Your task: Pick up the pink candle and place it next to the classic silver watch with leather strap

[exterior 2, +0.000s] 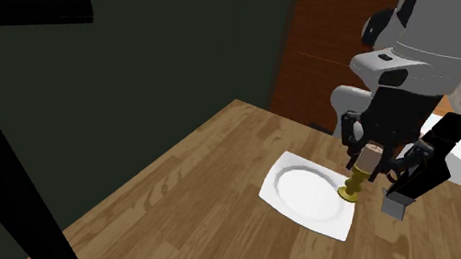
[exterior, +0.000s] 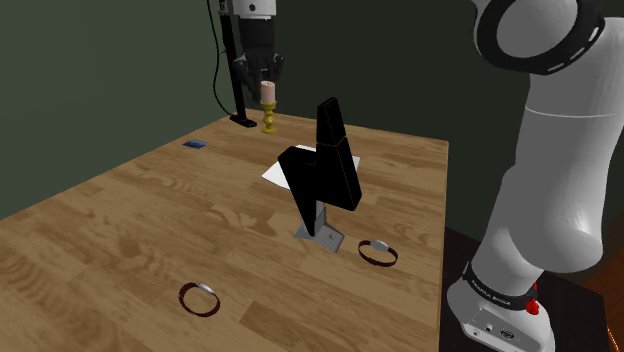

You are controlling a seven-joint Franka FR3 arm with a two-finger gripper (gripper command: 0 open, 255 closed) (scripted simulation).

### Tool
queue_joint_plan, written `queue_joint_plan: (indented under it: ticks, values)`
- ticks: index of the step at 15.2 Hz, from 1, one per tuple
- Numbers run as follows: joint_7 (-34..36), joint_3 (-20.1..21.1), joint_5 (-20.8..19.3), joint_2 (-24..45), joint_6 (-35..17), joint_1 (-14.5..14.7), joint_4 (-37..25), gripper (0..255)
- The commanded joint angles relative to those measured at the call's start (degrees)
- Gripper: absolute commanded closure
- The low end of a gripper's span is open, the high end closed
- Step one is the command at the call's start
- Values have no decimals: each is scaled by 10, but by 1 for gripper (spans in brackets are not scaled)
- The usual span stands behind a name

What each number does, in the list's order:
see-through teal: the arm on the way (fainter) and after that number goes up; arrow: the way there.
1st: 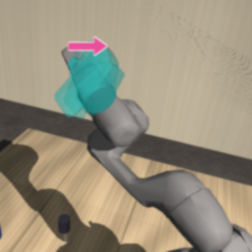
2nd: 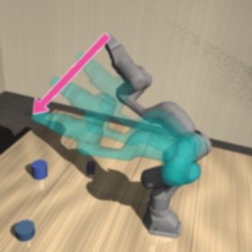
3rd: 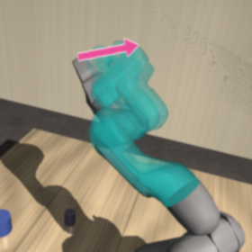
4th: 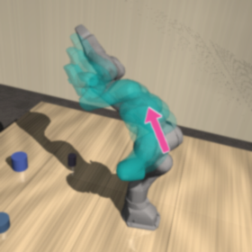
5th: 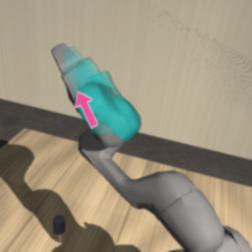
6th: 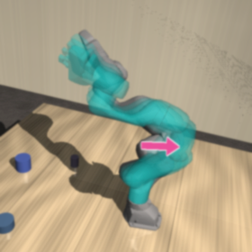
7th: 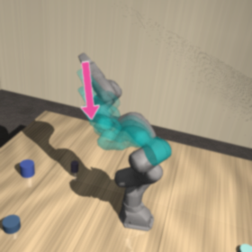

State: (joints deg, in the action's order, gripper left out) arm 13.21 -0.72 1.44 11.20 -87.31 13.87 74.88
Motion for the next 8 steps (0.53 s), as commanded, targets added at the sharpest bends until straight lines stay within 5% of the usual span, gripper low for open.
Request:
queue_joint_plan:
  ticks: [1, 8]
  values:
    - [25, 9, -2, -6, 2, 15, 4, 255]
    - [116, 46, -12, 0, 25, 71, -27, 255]
